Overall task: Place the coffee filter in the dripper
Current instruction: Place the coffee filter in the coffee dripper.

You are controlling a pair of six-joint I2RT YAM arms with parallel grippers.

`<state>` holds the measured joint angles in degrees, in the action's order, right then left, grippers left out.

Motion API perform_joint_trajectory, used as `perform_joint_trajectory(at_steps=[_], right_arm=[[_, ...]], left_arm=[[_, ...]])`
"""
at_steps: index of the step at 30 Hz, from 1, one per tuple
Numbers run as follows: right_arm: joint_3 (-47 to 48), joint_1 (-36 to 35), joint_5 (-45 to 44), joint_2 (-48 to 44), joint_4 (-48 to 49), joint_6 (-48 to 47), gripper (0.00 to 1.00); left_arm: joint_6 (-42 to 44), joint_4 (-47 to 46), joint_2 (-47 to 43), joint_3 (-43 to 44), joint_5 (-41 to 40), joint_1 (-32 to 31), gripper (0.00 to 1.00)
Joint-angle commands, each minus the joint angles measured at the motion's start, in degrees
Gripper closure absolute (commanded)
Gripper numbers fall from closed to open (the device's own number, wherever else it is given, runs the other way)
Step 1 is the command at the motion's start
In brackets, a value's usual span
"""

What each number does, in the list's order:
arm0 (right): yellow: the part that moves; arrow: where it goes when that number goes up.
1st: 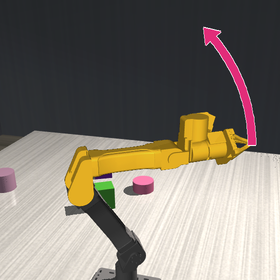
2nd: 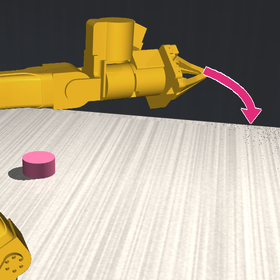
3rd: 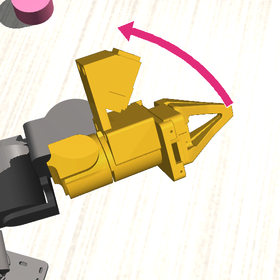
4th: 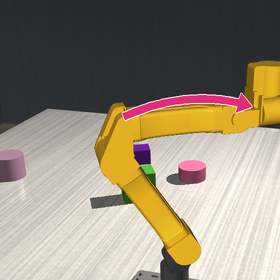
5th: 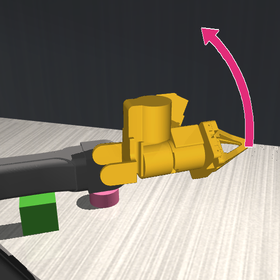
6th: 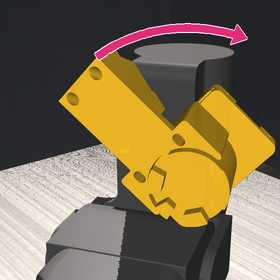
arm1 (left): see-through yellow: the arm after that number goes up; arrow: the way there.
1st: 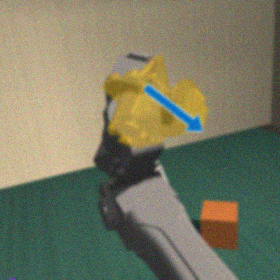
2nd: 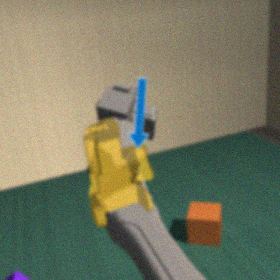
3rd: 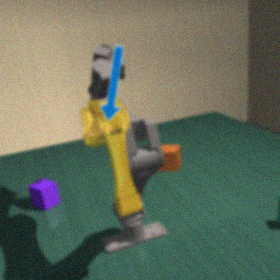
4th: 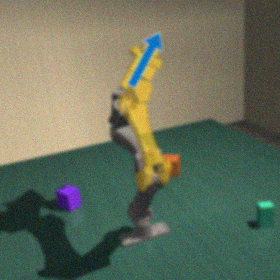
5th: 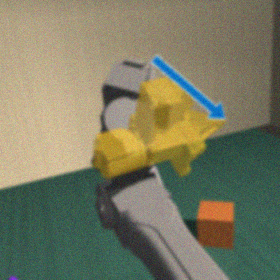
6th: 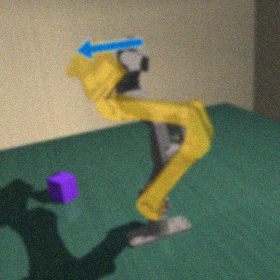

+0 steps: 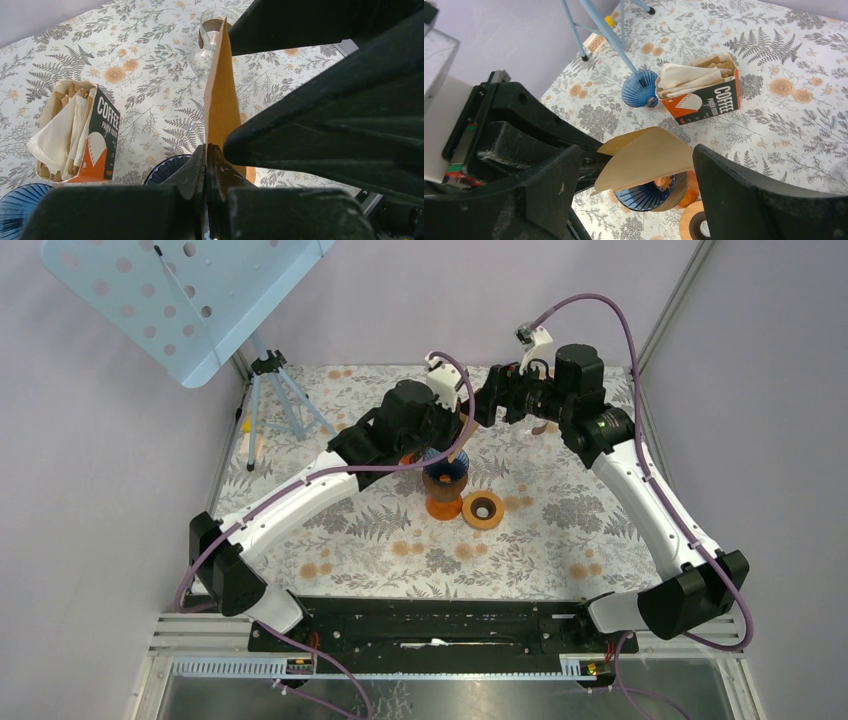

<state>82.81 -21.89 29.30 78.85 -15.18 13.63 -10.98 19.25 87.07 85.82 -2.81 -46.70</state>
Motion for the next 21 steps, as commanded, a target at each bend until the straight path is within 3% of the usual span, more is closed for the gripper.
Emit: perform_joint_trajectory(at_steps=[1, 21], right_arm=[[1.4, -0.4, -3.4, 0.2, -0.6, 0.5, 0.12], [-0.4, -0.5, -7.3, -0.5, -1.9, -2.9, 0.23]], left_arm=[[-0.9, -4.0, 0.5, 3.7, -4.0, -0.6, 1.00], [0.6, -4.6, 0.7, 4.2, -6.8, -1.5, 1.00]])
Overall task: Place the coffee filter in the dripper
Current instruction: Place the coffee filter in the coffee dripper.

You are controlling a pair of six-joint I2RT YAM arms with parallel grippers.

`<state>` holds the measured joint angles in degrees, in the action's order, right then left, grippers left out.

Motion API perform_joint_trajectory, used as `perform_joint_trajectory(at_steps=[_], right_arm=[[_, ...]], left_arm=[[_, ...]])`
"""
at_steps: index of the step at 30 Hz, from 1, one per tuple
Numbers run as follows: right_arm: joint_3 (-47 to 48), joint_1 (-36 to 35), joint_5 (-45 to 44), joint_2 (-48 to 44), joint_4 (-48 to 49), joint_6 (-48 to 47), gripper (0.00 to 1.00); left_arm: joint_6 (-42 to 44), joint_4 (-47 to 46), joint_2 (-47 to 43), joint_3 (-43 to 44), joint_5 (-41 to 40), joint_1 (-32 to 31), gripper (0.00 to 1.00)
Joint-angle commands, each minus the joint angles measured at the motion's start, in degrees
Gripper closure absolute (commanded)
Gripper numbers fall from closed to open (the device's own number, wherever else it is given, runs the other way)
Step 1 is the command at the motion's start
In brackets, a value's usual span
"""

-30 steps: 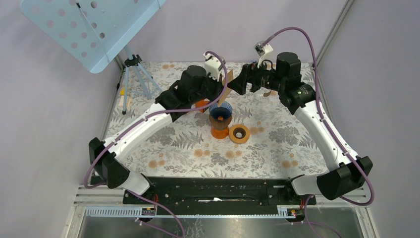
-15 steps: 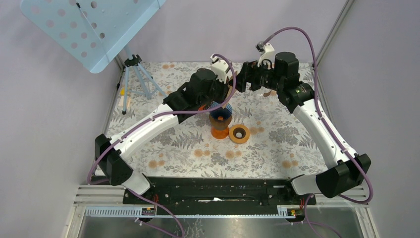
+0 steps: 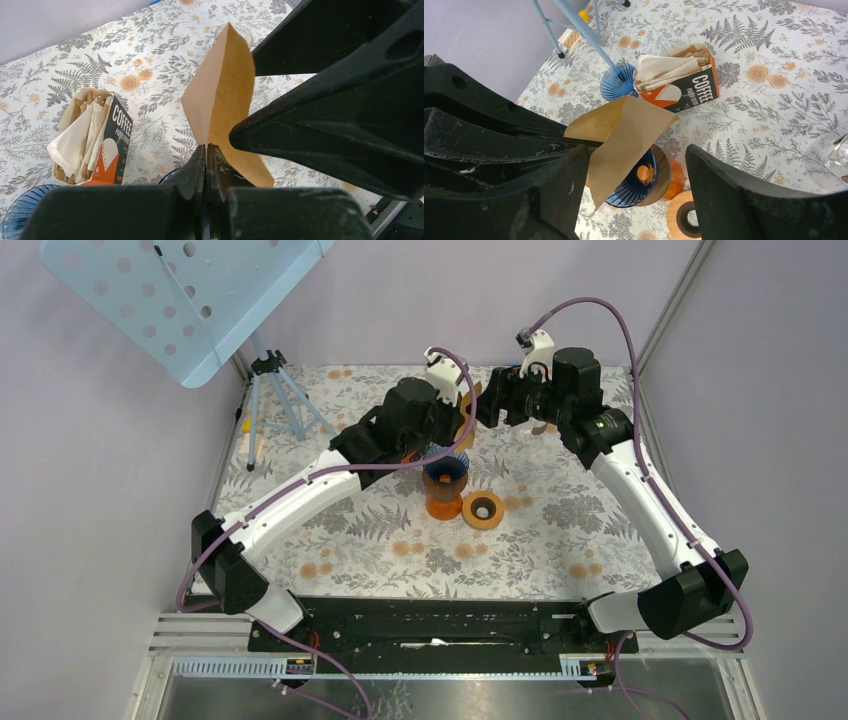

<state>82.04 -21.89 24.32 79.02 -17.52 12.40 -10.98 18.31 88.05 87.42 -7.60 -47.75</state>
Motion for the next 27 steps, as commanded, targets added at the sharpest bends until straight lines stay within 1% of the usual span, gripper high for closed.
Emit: perform_joint_trajectory(at_steps=[1, 10, 20, 27], right_arm=[[0.4, -0.6, -2.6, -0.7, 0.3, -1.9, 0.24], [1.3, -1.5, -6.0, -1.4, -1.2, -6.1, 0.26], [1.2, -2.1, -9.6, -2.3, -2.0, -9.9, 0.26], [0.0, -2.2, -8.2, -3.4, -2.0, -10.5, 0.25]], left_arm=[[0.6, -3.7, -0.3, 2.7, -2.2, -0.5, 1.00], [1.8, -3.9, 0.0, 2.6, -4.2, -1.2, 1.00], [1.5, -4.3, -0.6, 2.3, -4.1, -1.2, 1.00], [-0.3, -4.9, -1.0, 1.6, -4.6, -1.2, 1.00]])
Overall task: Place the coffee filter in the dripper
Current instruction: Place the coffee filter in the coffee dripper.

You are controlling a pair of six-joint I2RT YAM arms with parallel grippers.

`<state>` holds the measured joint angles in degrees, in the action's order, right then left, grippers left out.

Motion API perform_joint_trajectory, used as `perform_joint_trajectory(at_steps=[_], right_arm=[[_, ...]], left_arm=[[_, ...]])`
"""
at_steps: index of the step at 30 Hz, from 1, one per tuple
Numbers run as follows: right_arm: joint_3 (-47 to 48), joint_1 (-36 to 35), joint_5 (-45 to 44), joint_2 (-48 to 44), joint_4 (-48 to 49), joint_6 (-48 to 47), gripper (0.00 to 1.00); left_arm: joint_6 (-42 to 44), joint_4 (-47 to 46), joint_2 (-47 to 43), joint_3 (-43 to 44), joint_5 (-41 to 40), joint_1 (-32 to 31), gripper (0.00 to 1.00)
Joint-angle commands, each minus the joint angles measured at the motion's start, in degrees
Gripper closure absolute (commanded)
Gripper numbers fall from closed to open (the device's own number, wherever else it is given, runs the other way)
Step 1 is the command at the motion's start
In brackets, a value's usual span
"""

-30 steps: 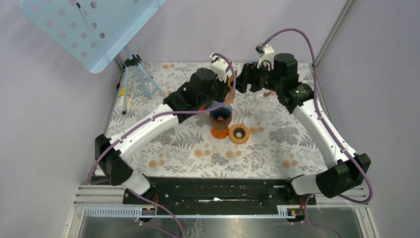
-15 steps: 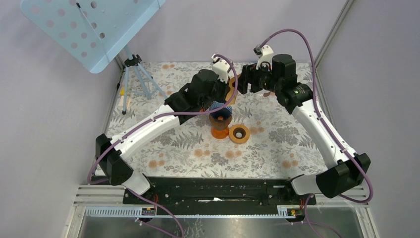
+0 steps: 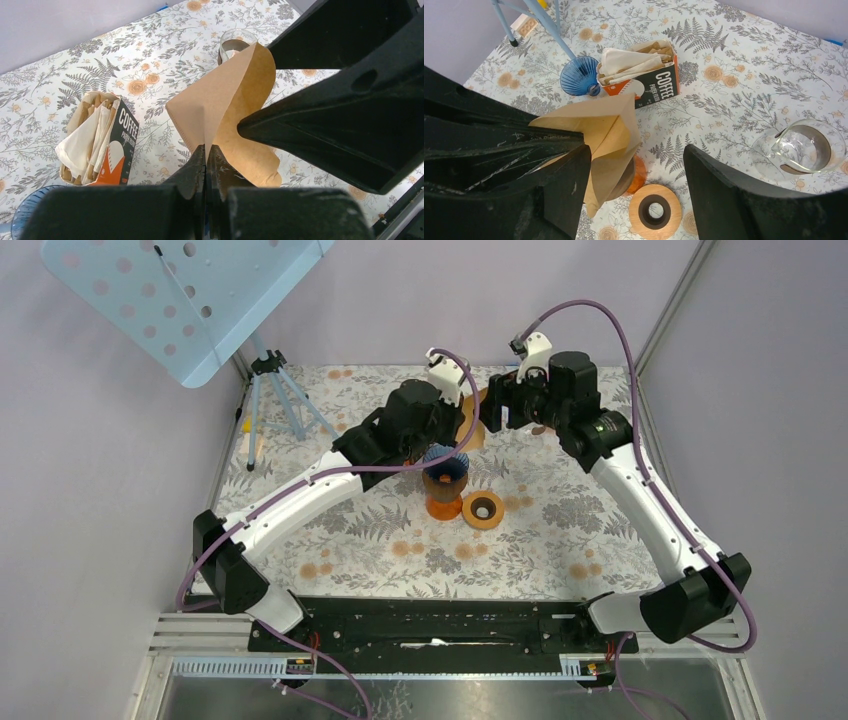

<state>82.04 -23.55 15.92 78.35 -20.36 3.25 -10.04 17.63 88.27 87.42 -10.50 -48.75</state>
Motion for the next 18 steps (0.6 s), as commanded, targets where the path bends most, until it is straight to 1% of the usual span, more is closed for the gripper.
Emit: perform_joint_trajectory(at_steps=[1, 9, 18], right_arm=[[-0.5, -0.5, 0.6, -2.8, 1.1, -1.4, 0.25], [-4.2, -0.5, 1.6, -3.9, 1.9, -1.9, 0.24], [-5.2, -0.6, 2.5, -4.8, 2.0, -2.6, 0.22]], left_arm=[[-1.9, -4.4, -1.1, 1.7, -1.7, -0.2, 1.00], [-5.4, -4.3, -0.7, 2.6, -0.2, -0.2, 1.00], [-6.7, -3.9, 0.7, 3.5, -0.4, -0.3, 1.00]])
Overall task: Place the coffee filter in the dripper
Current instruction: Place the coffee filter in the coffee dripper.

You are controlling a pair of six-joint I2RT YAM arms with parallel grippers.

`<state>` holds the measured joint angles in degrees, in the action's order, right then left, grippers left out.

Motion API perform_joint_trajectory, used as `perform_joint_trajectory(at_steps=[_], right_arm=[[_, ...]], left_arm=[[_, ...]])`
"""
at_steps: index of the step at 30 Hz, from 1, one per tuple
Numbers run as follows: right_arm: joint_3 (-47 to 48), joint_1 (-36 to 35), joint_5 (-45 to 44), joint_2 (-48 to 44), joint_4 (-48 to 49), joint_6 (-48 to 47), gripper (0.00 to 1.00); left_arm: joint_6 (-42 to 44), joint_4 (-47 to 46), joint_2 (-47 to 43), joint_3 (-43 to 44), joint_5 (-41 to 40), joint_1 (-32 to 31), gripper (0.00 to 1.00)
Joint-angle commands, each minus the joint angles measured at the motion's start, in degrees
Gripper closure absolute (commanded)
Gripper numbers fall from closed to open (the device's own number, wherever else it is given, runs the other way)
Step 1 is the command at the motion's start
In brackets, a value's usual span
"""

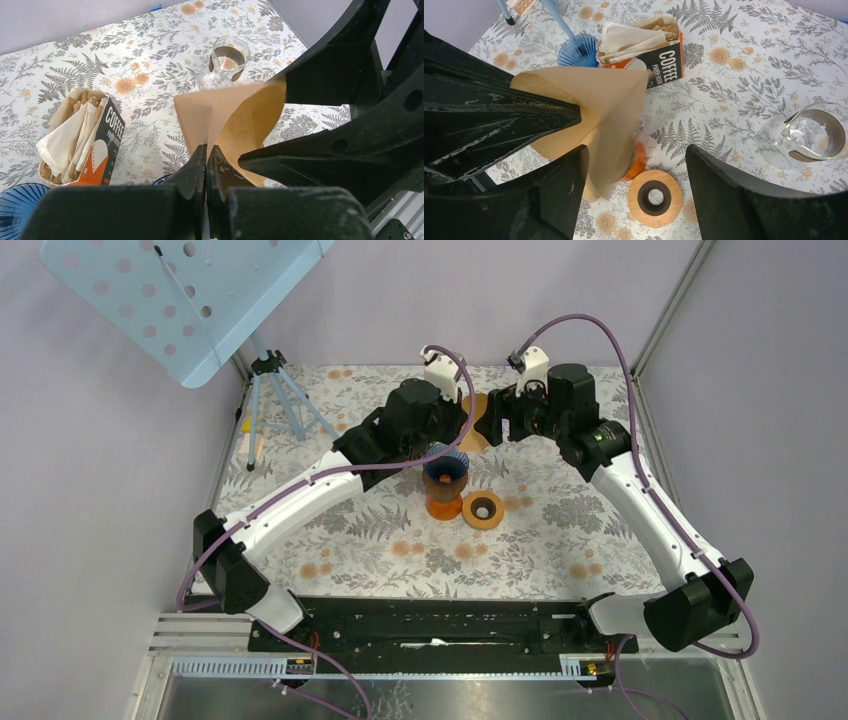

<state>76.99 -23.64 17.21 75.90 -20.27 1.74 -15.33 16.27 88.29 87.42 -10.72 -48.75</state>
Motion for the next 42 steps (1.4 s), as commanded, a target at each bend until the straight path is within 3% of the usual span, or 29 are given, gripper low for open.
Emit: perform_joint_trajectory(at_steps=[1, 11, 18, 31, 34, 42], right_arm=[[-0.4, -0.5, 1.6, -2.5, 2.0, -1.1, 0.22], [-0.6, -0.5, 0.2, -2.6, 2.3, -1.0, 0.24], [0.0, -0.5, -4.8, -2.1, 1.8, -0.4, 0.34], [1.1, -0.5, -4.9, -0.2, 2.4, 2.6, 0.55], [1.2, -0.5, -5.0, -0.2, 2.4, 2.7, 0.63], [1.7, -0.5, -5.7, -0.3, 2.0, 3.0, 0.98]], left_arm=[[-1.5, -2.4, 0.8, 3.7, -0.4, -0.2, 1.00], [-1.8, -2.1, 1.1, 3.9, 0.3, -0.3, 1.00], [-1.5, -2.7, 0.7, 3.0, 0.7, -0.3, 1.00], [-0.6, -3.4, 1.7, 3.5, 0.8, -0.9, 1.00], [-0.1, -3.5, 1.9, 3.5, 0.3, -1.1, 1.00], [2.0, -3.4, 2.5, 3.6, -4.5, -1.5, 1.00]])
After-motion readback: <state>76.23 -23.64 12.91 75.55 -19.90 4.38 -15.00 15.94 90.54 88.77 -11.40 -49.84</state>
